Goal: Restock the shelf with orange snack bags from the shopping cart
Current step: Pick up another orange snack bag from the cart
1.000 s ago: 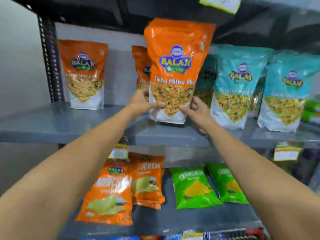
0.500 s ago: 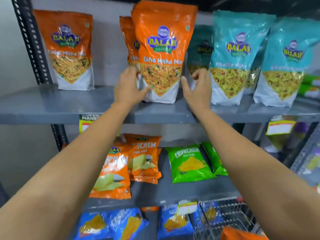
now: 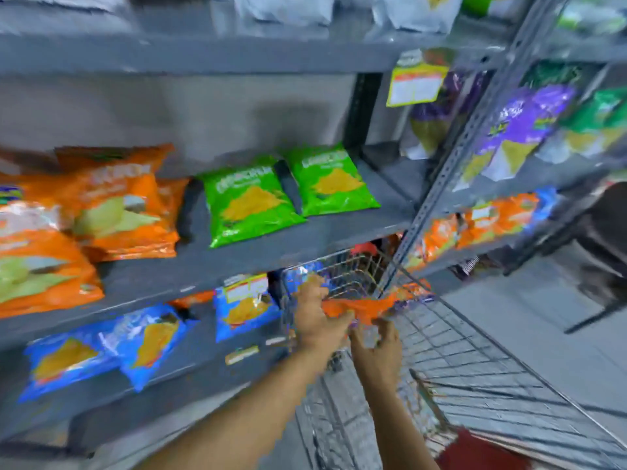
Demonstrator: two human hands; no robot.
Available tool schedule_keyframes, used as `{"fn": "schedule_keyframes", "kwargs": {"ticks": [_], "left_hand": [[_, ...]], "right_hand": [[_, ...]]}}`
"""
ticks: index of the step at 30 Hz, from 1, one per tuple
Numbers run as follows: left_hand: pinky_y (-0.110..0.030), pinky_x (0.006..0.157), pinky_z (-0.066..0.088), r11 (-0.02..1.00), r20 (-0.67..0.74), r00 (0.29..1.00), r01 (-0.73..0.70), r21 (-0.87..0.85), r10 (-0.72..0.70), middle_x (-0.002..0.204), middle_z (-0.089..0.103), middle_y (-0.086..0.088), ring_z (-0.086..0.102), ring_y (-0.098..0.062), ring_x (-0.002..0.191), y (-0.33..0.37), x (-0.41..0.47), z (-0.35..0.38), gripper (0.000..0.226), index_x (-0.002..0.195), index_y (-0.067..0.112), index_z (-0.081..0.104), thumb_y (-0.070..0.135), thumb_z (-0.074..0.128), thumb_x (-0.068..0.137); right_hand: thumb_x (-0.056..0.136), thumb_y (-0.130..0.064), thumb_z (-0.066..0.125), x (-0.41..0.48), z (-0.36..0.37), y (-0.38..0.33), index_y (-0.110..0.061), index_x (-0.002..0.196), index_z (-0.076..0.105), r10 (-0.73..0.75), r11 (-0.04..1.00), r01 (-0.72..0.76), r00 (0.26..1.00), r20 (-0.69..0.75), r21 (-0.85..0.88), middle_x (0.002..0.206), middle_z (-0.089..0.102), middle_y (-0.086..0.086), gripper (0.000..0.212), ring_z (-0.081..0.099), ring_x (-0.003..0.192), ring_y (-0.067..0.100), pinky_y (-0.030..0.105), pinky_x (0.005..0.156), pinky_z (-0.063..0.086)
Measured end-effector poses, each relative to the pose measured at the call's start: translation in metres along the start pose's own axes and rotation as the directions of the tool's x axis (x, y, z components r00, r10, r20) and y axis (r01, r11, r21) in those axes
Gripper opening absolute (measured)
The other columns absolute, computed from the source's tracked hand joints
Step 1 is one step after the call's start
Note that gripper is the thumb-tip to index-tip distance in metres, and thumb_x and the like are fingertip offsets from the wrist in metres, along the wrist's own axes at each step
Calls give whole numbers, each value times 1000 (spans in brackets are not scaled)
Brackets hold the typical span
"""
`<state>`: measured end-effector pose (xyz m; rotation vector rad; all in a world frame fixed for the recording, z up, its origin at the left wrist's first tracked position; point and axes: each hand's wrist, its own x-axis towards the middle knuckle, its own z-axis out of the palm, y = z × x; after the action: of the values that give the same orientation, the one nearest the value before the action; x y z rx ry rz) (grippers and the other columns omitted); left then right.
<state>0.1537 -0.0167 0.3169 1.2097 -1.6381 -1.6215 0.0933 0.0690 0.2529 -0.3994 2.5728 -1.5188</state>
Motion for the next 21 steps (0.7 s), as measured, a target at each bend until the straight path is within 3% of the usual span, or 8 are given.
{"fn": "schedule_keyframes", "kwargs": {"ticks": [2,3,6,9,13,15,18,21], "left_hand": [[-24,74,51,946,45,948,317,-73,-314,79,61,0,62,-20,80,-29,10,43,32,86,16,58,10,80,64],[-27,74,50,924,-18,924,380,-46,-382,82,62,-2,62,-21,81,-45,19,57,38,89,15,59,11,83,61],[-39,91,50,832,-290,793,554,-26,-536,117,63,-24,61,-35,109,-102,52,85,48,118,-2,55,8,74,74],[-47,92,51,805,-436,709,590,-65,-554,123,60,-23,59,-42,110,-170,93,101,40,120,2,55,0,60,80],[-47,87,56,777,-477,757,593,213,-447,123,63,-18,64,-36,104,-282,154,117,50,124,16,49,9,65,77],[-39,72,56,767,-450,780,583,267,-436,112,68,-18,67,-32,88,-273,162,118,28,111,13,58,15,62,84],[-32,63,48,805,-391,825,527,274,-407,99,74,-15,69,-32,84,-240,161,127,10,86,10,65,20,65,85],[-36,68,44,821,-337,846,506,266,-412,104,71,-18,67,-36,96,-239,160,132,15,93,6,64,18,67,83]], "right_hand": [[65,-29,74,18,-3,35,-4,115,59,102,995,-102,994,43,-12,109,63,21,57,57,105,38,33,81,39],[66,-24,77,29,-4,50,-6,117,56,156,988,-154,984,87,-32,112,61,21,58,55,109,37,31,80,37],[63,-22,82,68,3,106,-12,126,48,264,962,-241,943,201,-129,125,55,20,72,50,119,36,37,86,40],[60,-21,88,107,19,152,-15,136,39,250,957,-183,912,325,-223,138,49,13,91,45,128,32,43,100,41],[50,-20,92,158,52,193,-13,140,36,164,969,-31,823,544,-245,131,47,-6,107,45,120,16,37,106,39],[45,-21,94,179,74,212,-12,135,45,160,964,21,751,641,-266,129,55,-2,103,50,117,15,30,105,43],[49,-14,92,194,101,226,0,127,55,135,952,112,680,721,-285,129,60,10,87,51,117,16,-10,82,27],[56,-5,86,194,113,230,-4,106,68,134,956,105,677,724,-275,111,67,6,53,53,103,11,4,75,35]]}}
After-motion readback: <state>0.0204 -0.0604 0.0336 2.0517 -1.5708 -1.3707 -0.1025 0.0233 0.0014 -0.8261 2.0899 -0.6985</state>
